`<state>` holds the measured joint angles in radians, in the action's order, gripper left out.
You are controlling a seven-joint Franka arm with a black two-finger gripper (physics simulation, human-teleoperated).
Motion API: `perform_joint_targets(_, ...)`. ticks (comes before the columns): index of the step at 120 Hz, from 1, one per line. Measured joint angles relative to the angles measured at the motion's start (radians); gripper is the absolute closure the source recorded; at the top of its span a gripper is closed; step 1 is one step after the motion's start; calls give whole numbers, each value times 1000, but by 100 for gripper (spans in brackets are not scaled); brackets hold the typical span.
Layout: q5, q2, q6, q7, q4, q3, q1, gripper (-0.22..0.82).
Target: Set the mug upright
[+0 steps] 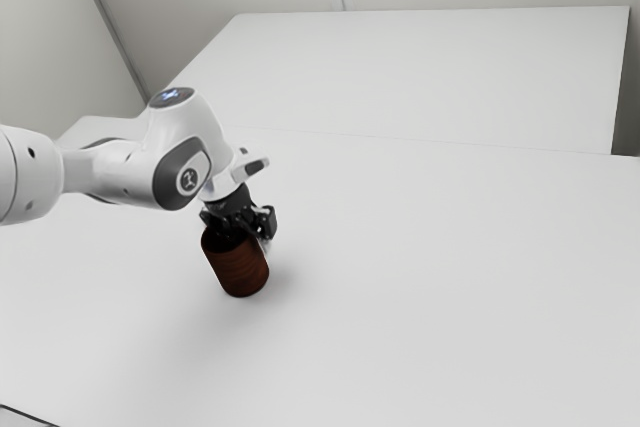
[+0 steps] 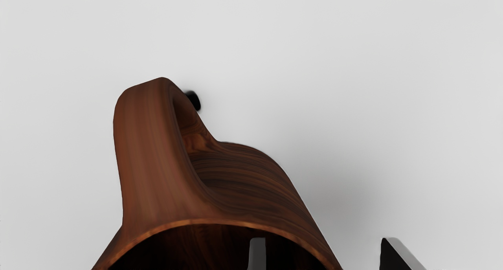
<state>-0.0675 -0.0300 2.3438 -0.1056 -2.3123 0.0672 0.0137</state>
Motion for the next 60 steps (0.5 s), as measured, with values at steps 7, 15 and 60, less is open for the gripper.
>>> perform_joint_targets(7,-1,-14,-2,2,1,0,3,28)
perform_joint_targets(15,-1,-25,-7,4,4,0,9,23)
perform_joint_targets(60,-14,-66,-96,14,62,0,14,7)
